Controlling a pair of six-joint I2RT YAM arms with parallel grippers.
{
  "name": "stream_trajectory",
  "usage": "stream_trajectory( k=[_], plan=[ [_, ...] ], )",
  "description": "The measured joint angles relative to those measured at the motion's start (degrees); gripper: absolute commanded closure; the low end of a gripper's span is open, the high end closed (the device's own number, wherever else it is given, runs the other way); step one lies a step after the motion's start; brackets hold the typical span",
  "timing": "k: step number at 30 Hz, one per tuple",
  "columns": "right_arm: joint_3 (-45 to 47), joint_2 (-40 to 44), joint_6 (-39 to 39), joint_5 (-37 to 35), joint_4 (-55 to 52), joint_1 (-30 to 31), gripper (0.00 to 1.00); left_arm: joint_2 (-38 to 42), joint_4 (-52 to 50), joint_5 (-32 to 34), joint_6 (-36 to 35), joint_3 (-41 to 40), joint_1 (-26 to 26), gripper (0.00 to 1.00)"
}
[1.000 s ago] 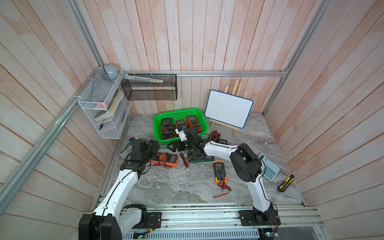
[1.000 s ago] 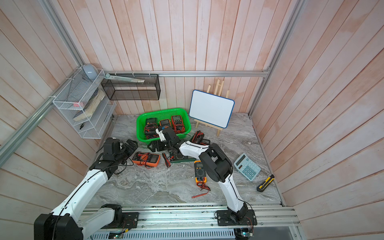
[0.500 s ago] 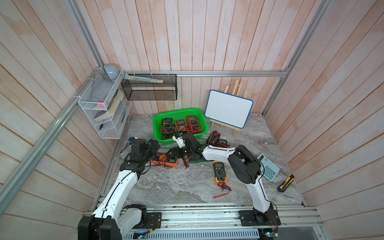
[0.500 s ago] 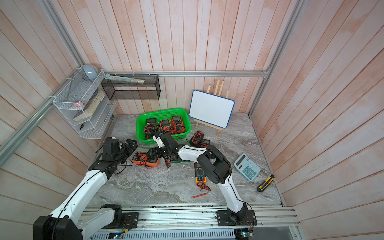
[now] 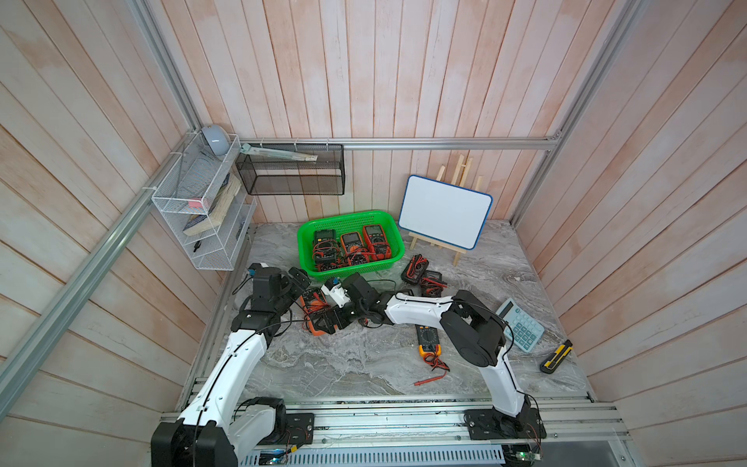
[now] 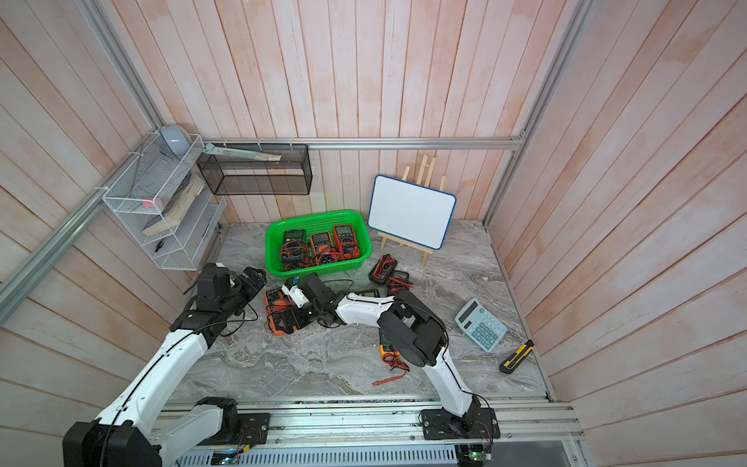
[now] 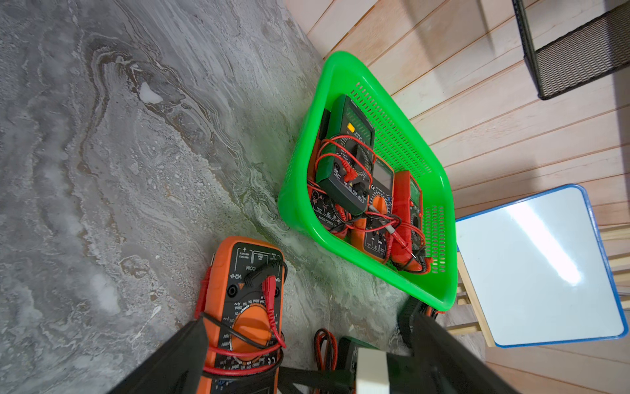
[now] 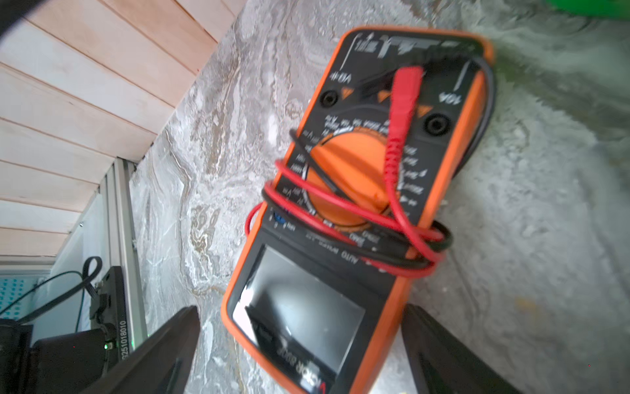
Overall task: Put the multimeter into the basket
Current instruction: Pick up the multimeter from the center of the board.
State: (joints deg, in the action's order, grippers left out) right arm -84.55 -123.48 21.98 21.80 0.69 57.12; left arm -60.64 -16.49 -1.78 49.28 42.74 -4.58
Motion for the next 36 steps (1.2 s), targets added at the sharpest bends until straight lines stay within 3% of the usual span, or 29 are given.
stream_trajectory(
  k=[8,15,23,36],
  plan=[
    [-3.1,0.83,0.9,-12.11,-8.04,1.03,0.02,0.0,-0.33,0.57,-0.79,0.0,0.7,0.0],
    [-15.08,-0.44,2.99,-18.93,-14.19,1.6,0.02,-1.81,-0.22,0.48,-1.64,0.0,5.84,0.0],
    [-26.34,-7.67,4.79,-22.34,-18.86,2.95,0.02,-4.28,0.68,-1.95,-2.27,0.0,10.64,0.0],
    [-30.86,-13.18,6.14,-23.85,-24.94,3.72,0.02,-4.5,2.62,-6.32,-2.82,0.02,14.97,0.0]
  ],
)
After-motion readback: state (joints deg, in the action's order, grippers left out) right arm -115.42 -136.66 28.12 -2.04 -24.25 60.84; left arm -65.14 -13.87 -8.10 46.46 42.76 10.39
